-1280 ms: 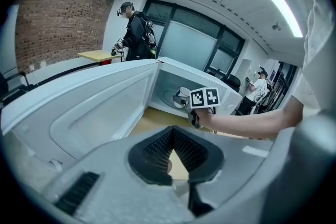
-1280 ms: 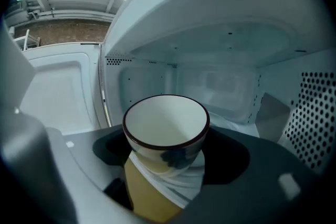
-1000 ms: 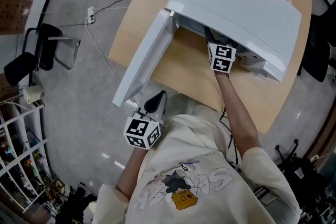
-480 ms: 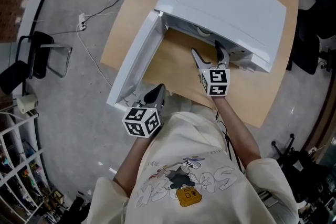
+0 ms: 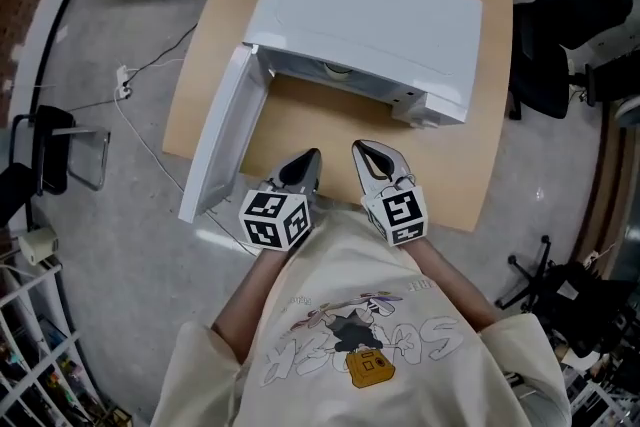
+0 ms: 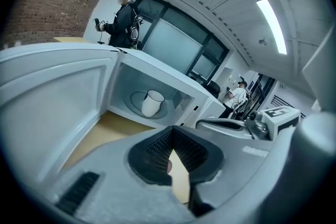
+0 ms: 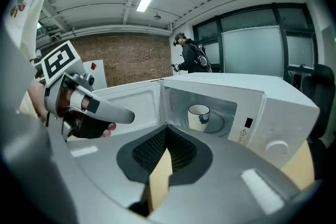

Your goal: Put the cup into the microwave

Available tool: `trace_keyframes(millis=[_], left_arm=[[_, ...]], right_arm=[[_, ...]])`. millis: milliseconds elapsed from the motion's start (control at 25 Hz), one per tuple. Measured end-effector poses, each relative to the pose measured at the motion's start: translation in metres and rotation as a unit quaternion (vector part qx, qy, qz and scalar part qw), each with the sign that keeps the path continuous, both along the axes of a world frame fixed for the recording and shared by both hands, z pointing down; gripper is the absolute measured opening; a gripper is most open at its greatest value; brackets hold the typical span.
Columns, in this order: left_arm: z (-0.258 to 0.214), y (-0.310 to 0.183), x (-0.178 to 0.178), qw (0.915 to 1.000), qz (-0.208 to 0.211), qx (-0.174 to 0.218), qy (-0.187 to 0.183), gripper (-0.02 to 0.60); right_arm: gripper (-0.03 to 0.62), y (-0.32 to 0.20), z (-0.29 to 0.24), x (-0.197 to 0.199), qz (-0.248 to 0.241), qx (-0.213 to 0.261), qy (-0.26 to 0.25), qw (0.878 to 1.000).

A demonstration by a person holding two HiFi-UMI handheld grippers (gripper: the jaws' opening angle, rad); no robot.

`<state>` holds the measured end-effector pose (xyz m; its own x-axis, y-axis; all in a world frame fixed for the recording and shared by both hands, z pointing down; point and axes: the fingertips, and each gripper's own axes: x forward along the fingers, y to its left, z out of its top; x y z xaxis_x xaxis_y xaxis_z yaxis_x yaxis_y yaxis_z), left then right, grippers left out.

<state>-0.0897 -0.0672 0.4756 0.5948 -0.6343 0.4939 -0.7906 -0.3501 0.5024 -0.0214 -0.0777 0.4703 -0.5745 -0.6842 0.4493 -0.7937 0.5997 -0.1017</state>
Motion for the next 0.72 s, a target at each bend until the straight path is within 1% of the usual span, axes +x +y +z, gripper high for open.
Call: trace_keyframes(millis=[160, 320, 520, 720], left_arm=[[-0.002, -0.002, 0.020, 0.9995, 0.023, 0.007, -0.018, 0.006], [-0.002, -0.006, 0.031, 0.9990, 0.036, 0.010, -0.023, 0.006], [-0.002, -0.008, 0.038, 0.9988, 0.039, 0.013, -0.026, 0.006], [-0.003, -0.008, 0.037, 0.9991, 0.033, 0.012, -0.025, 0.006]], right_arm=[[0.005, 0.000, -0.003, 0.013, 0.006, -0.006, -0.005, 1.000], [0.005, 0.001, 0.000, 0.019, -0.003, -0.010, 0.001, 1.000], [0.005, 0.004, 0.004, 0.016, -0.026, -0.014, 0.007, 1.000], [0.005, 0.004, 0.000, 0.010, -0.047, -0.007, 0.007, 0.999]])
